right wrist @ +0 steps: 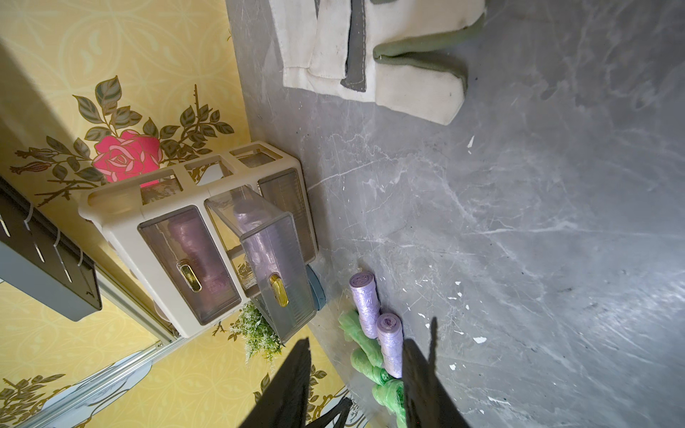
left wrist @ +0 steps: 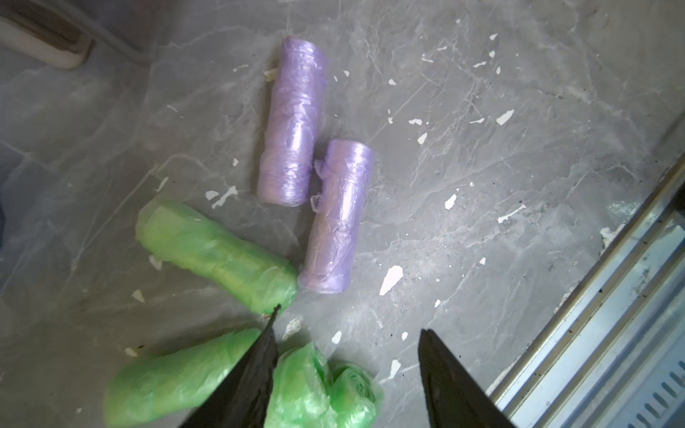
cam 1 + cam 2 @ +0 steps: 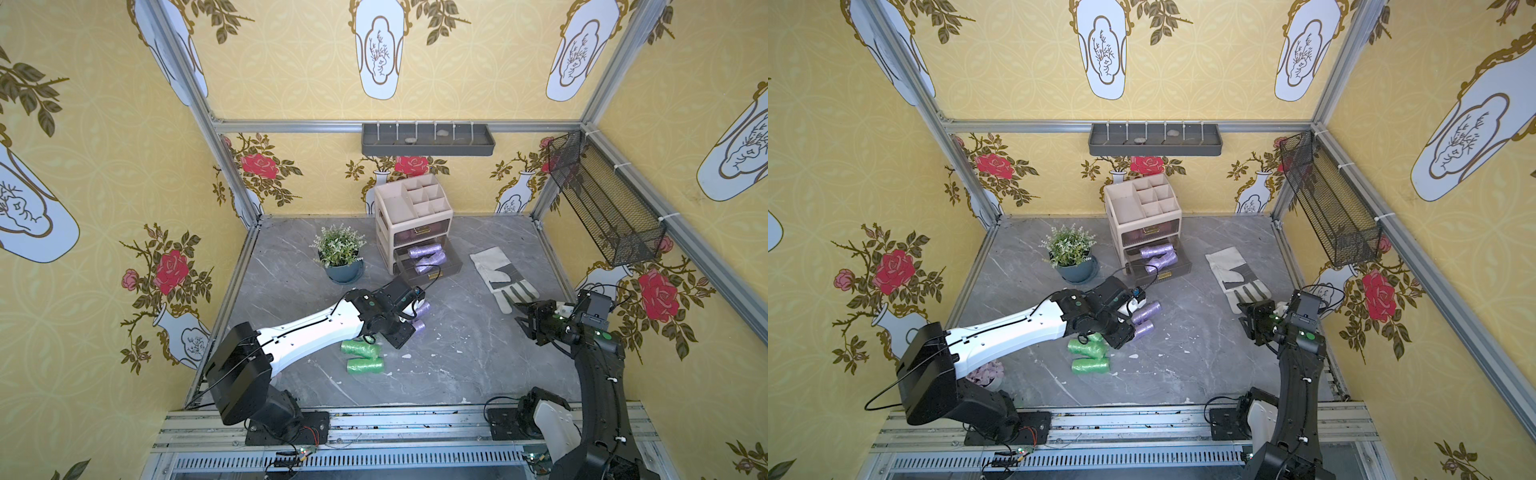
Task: Sort the rolls of trash bags by color and place them into the drawer
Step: Place the roll of trash bags in the drawer, then pick up the roll of trash bags from the center of the board.
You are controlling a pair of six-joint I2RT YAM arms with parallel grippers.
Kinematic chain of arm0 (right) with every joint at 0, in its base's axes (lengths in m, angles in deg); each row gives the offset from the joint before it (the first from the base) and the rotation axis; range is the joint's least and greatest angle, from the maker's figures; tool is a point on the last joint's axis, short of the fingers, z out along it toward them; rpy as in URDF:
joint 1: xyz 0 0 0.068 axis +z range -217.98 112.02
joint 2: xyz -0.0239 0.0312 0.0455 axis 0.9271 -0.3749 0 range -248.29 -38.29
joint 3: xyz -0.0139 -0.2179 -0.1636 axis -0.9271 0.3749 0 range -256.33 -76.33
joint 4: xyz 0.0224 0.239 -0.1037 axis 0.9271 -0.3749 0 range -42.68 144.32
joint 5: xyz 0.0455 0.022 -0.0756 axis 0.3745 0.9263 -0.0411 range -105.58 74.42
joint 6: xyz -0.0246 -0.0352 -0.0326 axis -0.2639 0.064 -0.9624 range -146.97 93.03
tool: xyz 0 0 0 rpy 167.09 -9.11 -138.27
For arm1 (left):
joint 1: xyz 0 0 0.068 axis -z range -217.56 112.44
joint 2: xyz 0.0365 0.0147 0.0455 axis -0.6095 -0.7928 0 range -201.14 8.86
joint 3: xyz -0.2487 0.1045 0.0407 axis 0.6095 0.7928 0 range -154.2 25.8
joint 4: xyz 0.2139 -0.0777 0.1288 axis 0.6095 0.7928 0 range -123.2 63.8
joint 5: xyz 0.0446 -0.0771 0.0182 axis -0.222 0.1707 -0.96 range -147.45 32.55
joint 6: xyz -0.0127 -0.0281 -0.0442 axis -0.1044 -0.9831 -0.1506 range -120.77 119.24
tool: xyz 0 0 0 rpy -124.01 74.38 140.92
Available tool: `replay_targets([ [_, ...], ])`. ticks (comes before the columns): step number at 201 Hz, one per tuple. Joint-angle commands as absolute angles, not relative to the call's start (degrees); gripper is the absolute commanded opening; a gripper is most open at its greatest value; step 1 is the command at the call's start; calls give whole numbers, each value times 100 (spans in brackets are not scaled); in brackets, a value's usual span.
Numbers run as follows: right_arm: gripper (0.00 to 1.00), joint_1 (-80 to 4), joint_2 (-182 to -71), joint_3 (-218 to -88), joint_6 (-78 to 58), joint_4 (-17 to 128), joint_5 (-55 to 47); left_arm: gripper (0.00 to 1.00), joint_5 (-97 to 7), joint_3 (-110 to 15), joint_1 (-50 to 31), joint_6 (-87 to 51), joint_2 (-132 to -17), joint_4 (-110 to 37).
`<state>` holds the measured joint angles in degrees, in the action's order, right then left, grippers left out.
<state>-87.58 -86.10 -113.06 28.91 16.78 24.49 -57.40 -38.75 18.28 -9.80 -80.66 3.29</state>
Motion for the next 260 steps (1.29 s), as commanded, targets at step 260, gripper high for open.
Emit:
replay_targets([
  [260, 42, -8758, -8856, -11254, 2823, 1881, 2449, 54, -6169, -4249, 1905, -796, -9633, -42],
])
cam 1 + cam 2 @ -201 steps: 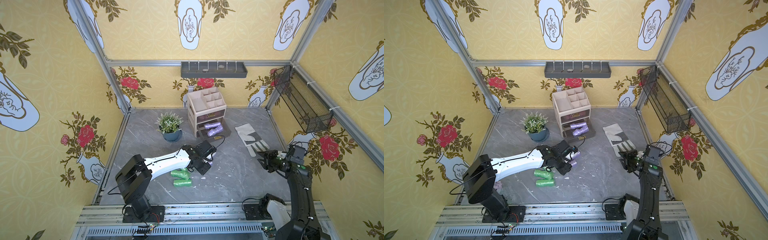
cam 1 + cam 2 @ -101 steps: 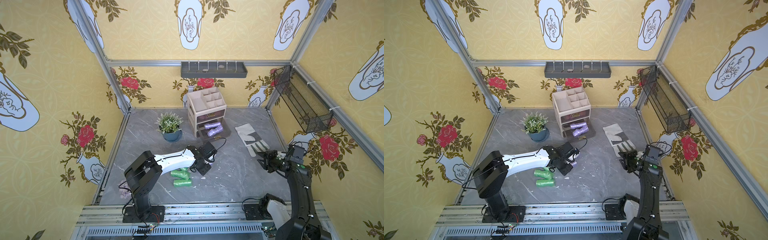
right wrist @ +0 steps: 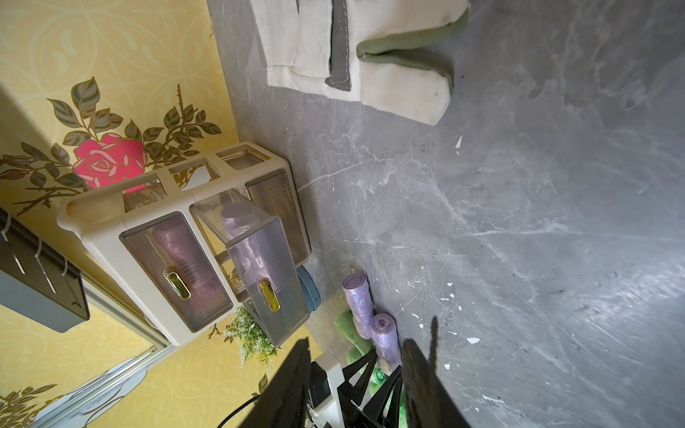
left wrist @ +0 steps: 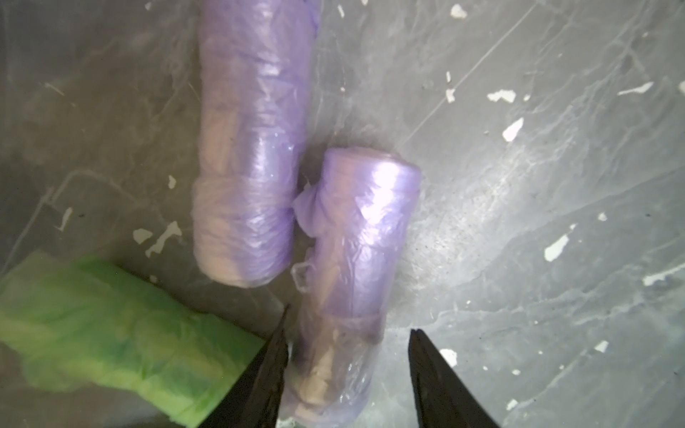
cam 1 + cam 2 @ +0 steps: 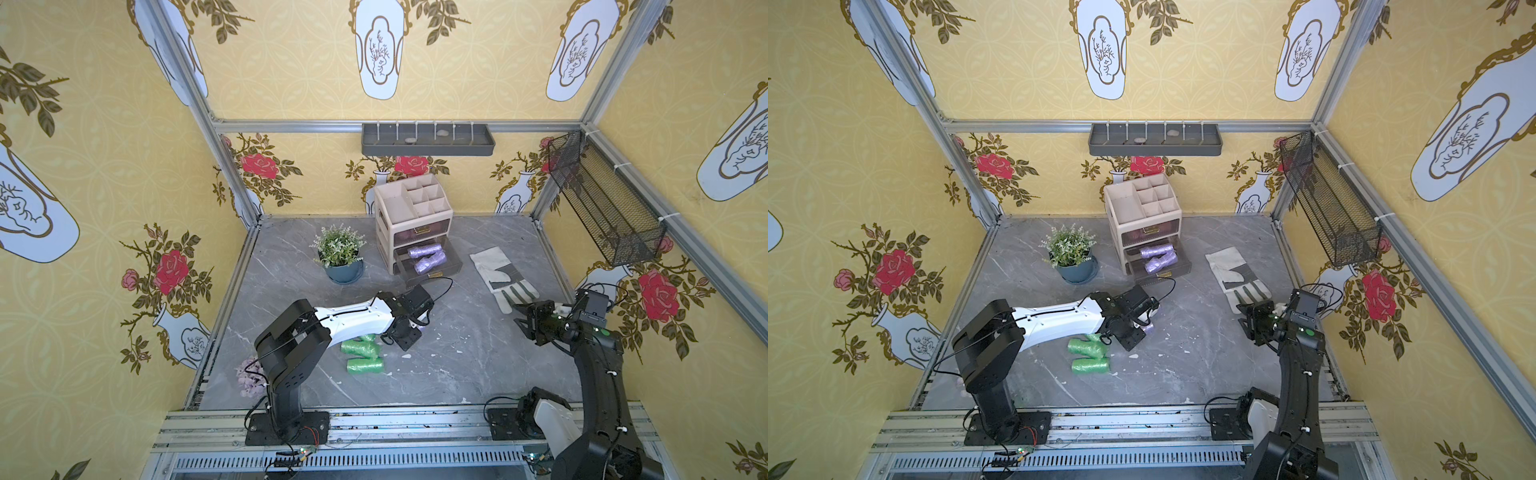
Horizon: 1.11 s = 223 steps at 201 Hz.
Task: Sort the rolls of trash bags by color and place them into the drawer
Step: Pick up the roll of trash bags from the center of the board.
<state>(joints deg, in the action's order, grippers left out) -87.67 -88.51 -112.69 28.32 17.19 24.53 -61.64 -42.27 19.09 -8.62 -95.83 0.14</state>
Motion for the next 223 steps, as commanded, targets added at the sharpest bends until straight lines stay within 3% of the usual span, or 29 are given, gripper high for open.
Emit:
replay_targets([
  [1, 42, -8758, -8856, -11249, 2823, 1881, 2449, 54, -6168, -4249, 1909, -797, -9634, -42],
  [119, 42, -8758, -8839, -11210, 2837, 1889, 2444, 45, -6129, -4238, 1910, -788, -9763, -33],
  [223, 42, -8758, -8867, -11218, 2868, 1899, 2458, 24, -6011, -4297, 1913, -709, -9668, 128],
])
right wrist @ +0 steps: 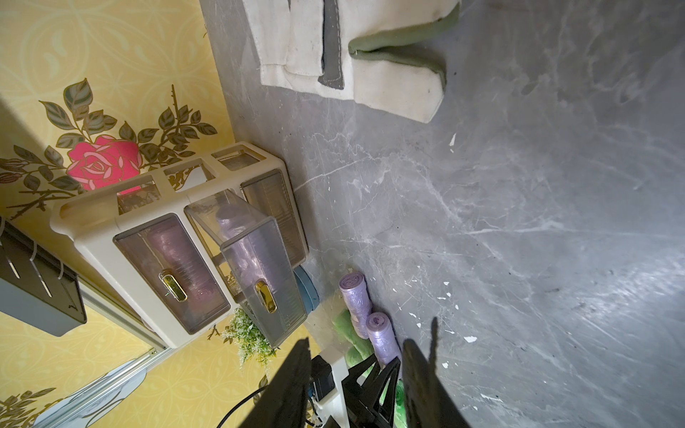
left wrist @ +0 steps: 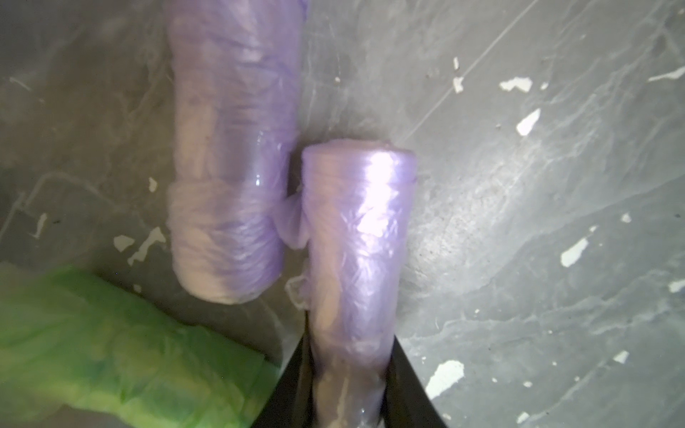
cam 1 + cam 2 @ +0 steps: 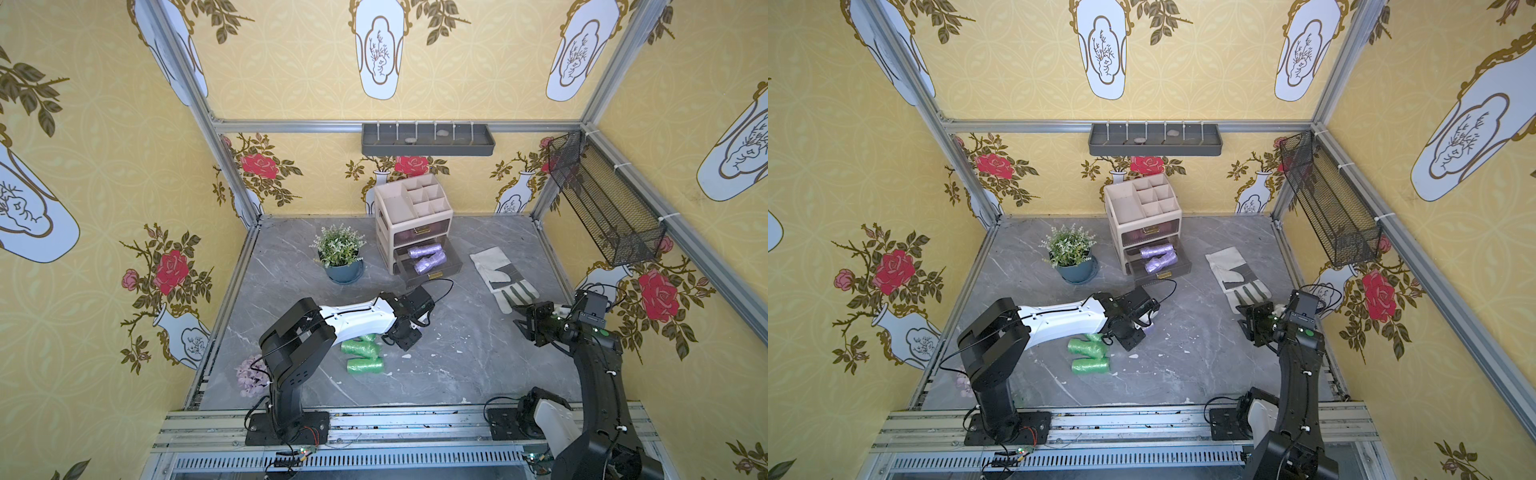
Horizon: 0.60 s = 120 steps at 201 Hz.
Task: Sort the rolls of trash bags by color and place them into the drawer
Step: Pick up the roll of trash bags from the center of the board.
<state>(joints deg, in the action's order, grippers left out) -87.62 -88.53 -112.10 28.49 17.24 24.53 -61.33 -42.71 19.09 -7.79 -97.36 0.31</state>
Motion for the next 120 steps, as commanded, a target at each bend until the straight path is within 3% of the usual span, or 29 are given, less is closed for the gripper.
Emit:
replay_targets([
  [1, 42, -8758, -8867, -11218, 2868, 1899, 2458, 24, -6010, -4299, 1913, -709, -9660, 131],
  [64, 42, -8758, -8970, -11640, 2918, 1761, 2550, 21, -6182, -4916, 1908, -685, -8472, 1332],
  [91, 42, -8758, -8944, -11708, 2946, 1747, 2609, 21, -6523, -6087, 1907, -320, -8290, 2095],
  [120, 42, -8767, -8962, -11708, 2983, 1782, 2737, 22, -6748, -7774, 1721, 338, -8993, 2777],
])
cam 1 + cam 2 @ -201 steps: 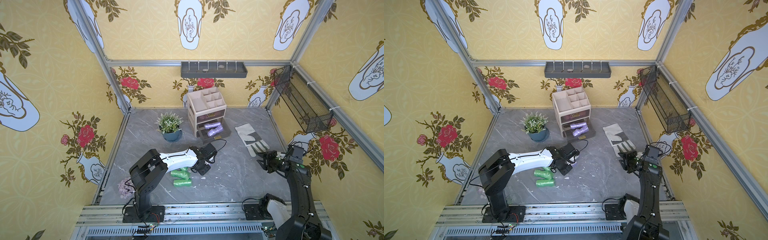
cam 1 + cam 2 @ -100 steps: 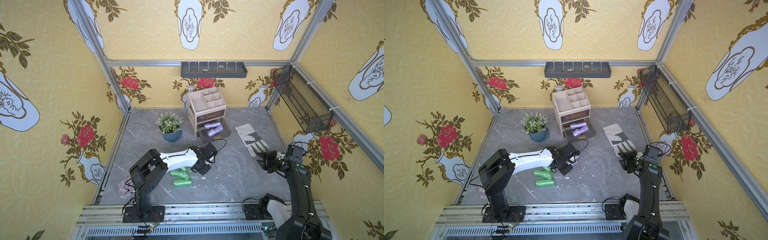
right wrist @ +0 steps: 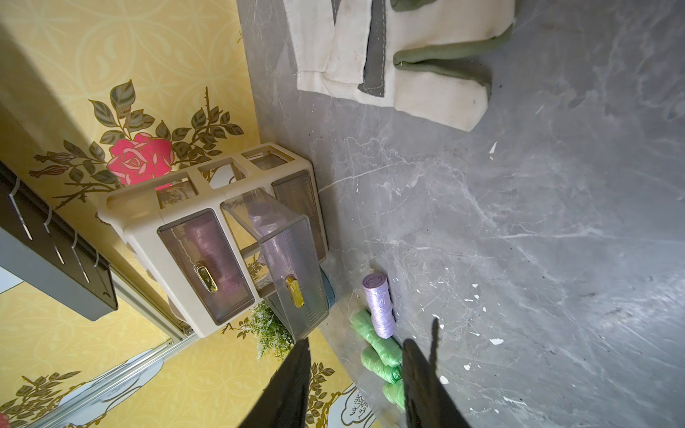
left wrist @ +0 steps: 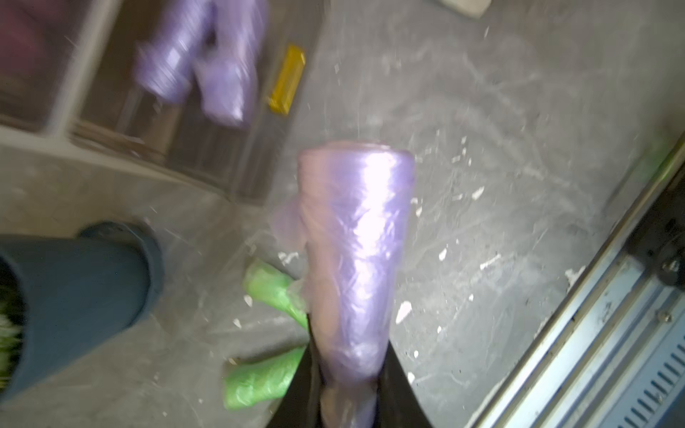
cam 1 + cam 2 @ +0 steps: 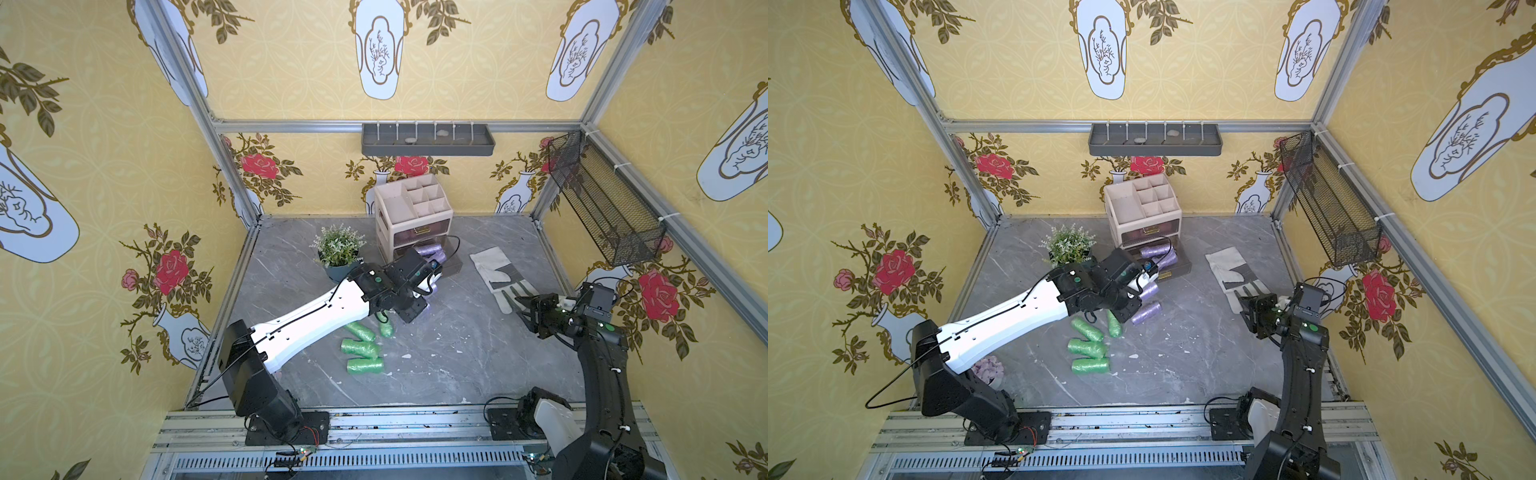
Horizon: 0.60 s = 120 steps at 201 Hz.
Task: Sort the rolls of trash bags by color and place them into the drawer
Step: Pick up the roll of trash bags from the center of the board.
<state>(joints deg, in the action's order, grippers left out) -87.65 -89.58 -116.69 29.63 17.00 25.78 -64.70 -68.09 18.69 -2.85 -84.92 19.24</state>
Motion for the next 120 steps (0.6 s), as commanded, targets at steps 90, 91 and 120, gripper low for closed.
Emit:
replay_targets([
  [90, 42, -8802, -9018, -11635, 2876, 1763, 2881, 22, -5834, -12823, 1061, 1217, -12349, 4695],
  [91, 42, -8802, -9021, -11638, 2876, 1774, 2885, 22, -5829, -12830, 1061, 1221, -12368, 4682],
  [120, 42, -8810, -9127, -11579, 2861, 1863, 2915, 22, -5916, -12599, 1043, 1245, -12513, 4288],
])
